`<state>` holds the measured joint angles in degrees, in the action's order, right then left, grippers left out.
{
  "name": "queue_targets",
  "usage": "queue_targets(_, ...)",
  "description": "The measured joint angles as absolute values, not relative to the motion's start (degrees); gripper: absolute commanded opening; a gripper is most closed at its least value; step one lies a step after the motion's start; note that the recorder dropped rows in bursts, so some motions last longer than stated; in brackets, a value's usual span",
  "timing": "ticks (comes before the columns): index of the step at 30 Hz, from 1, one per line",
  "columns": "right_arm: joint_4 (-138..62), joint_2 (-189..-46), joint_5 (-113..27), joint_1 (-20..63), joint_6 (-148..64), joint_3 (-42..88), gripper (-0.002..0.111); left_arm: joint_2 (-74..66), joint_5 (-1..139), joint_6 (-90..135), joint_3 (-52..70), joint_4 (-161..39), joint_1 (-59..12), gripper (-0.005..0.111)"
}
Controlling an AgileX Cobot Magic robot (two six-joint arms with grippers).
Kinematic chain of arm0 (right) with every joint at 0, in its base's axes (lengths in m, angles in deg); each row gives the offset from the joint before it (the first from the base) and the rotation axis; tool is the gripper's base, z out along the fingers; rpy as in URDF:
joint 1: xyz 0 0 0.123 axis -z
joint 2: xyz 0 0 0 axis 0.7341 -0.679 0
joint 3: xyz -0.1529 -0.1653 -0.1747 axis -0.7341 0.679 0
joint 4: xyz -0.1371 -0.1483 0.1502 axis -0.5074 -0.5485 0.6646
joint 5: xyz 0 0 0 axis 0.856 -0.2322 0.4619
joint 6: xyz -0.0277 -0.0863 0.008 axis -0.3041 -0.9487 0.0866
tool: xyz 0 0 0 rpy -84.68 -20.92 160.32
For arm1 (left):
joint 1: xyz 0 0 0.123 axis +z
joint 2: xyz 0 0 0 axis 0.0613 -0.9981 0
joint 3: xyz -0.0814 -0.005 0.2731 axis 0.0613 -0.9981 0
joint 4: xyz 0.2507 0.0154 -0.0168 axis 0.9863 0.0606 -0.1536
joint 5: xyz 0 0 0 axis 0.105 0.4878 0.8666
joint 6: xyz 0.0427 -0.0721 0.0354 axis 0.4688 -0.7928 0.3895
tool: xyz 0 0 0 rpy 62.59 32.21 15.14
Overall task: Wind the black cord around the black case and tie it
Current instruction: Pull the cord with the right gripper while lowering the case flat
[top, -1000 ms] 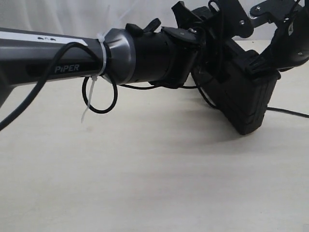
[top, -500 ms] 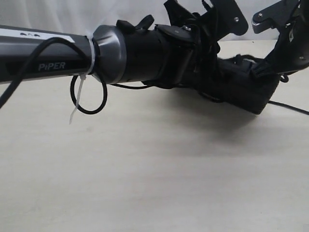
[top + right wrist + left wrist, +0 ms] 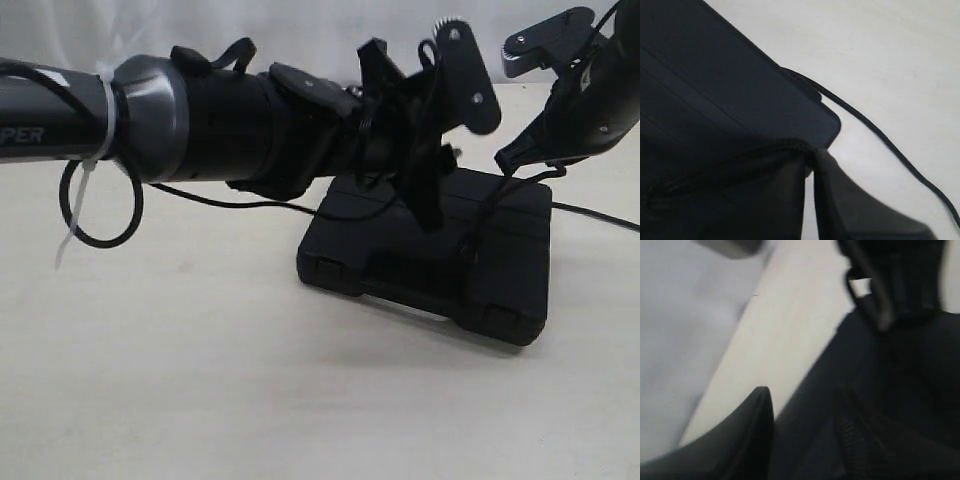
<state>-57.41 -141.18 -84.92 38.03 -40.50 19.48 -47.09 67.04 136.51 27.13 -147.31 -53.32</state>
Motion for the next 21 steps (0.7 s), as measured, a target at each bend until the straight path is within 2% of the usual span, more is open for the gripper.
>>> queue_targets(3, -54.3, -141.2, -84.4, 38.0, -43.7, 19.5, 0.028, -47.2, 76.2, 136.5, 24.7, -146.6, -52.3, 0.039)
queue_targets(6, -51.5, -141.2, -84.2, 38.0, -46.0, 19.5, 0.043, -47.2, 78.8, 136.5, 24.4, -146.3, -52.2, 0.039)
queue_targets(10, -48.4, -141.2, -84.1, 38.0, -48.2, 19.5, 0.049, -48.3, 79.2, 135.9, 24.4, -148.4, -52.2, 0.039)
queue_targets(17, -49.2, -139.2, -88.7, 38.3, -42.8, 16.6, 0.047, -53.5, 84.2, 131.4, 24.4, -150.6, -52.2, 0.039)
queue_targets(18, -50.5, -138.9, -89.5, 38.5, -41.0, 16.3, 0.044, -53.5, 83.5, 131.3, 24.4, -150.7, -52.2, 0.039)
queue_targets(20, -52.6, -138.5, -90.5, 40.9, -37.1, 16.5, 0.025, -53.5, 77.4, 131.0, 24.4, -151.1, -52.2, 0.039)
queue_targets(21, -52.7, -138.5, -90.4, 42.7, -36.2, 17.0, 0.013, -53.5, 72.8, 129.9, 24.4, -151.1, -52.2, 0.039)
